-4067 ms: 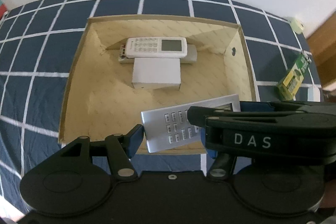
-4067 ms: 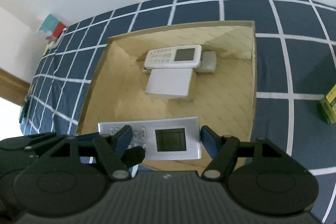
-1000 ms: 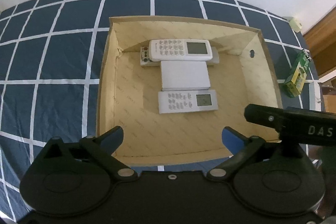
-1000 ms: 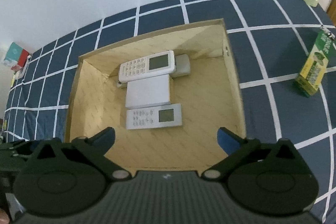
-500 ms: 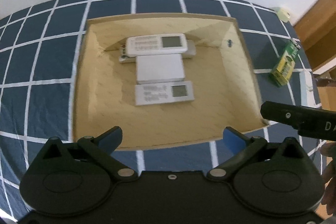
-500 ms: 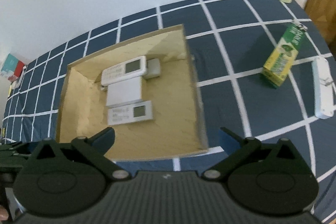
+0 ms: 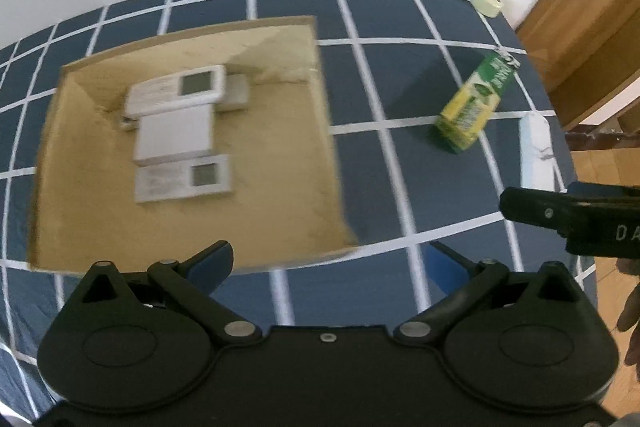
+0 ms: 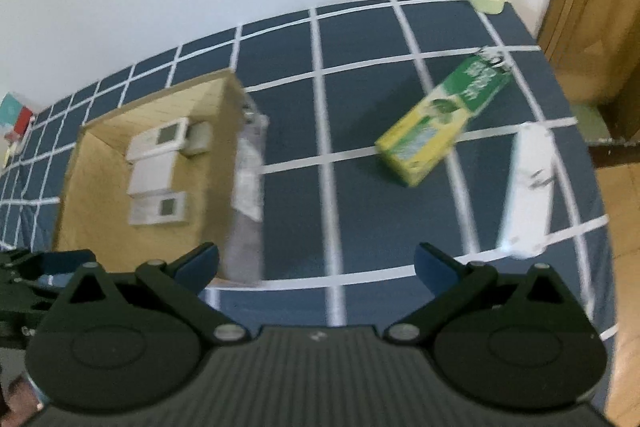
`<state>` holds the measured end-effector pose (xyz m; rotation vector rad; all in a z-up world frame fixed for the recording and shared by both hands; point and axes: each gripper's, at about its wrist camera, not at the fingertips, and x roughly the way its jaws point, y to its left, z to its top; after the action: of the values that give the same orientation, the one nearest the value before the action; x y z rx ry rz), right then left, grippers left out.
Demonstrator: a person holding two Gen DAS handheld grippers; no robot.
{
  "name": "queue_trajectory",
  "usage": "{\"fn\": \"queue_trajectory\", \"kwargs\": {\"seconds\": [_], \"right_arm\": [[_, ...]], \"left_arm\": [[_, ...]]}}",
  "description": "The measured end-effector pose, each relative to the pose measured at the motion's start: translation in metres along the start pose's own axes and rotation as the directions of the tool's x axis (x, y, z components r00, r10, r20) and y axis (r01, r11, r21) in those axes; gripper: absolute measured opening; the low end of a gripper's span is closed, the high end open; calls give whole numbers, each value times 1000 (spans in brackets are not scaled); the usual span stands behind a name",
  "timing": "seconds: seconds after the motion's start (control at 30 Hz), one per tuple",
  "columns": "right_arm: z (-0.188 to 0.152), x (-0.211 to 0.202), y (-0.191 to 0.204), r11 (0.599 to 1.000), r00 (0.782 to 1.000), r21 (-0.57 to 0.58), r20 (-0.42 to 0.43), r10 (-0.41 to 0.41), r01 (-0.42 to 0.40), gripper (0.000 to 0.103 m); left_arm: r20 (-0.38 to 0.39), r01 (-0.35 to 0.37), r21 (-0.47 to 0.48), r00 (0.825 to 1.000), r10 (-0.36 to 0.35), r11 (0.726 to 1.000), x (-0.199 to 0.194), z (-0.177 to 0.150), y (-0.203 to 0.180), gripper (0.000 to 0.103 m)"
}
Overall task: Organize objects
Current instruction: 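Move both grippers toward the white power strip on the bed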
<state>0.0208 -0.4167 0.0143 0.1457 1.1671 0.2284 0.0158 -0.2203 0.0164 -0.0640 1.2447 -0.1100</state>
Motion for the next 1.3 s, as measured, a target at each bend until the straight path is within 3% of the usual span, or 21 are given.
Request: {"fn": "queue_trajectory", "kwargs": {"seconds": [0.27, 0.57, 0.83, 1.03, 1.3], "right_arm": [[17, -8, -86, 991, 998, -133, -44, -40, 34, 103], [43, 1, -155, 940, 991, -333, -83, -104, 71, 103], [77, 20, -184, 873, 985, -485, -114, -127, 56, 103], [98, 48, -194, 793, 974, -609, -165, -156, 24, 103], [112, 99, -201, 725, 951, -684, -267, -154, -75, 103]], "left_arm": [[-16, 5, -42, 1000, -6, 999, 24, -1, -73, 103], [-36, 6, -86, 999, -9, 996, 50, -4, -137, 103], [-68, -12, -93, 998, 6, 996, 73, 3, -167, 103], [-86, -34, -110, 996, 25, 993, 90, 18, -176, 103], [-141, -56, -122, 989, 38, 991, 121, 31, -189, 103]]}}
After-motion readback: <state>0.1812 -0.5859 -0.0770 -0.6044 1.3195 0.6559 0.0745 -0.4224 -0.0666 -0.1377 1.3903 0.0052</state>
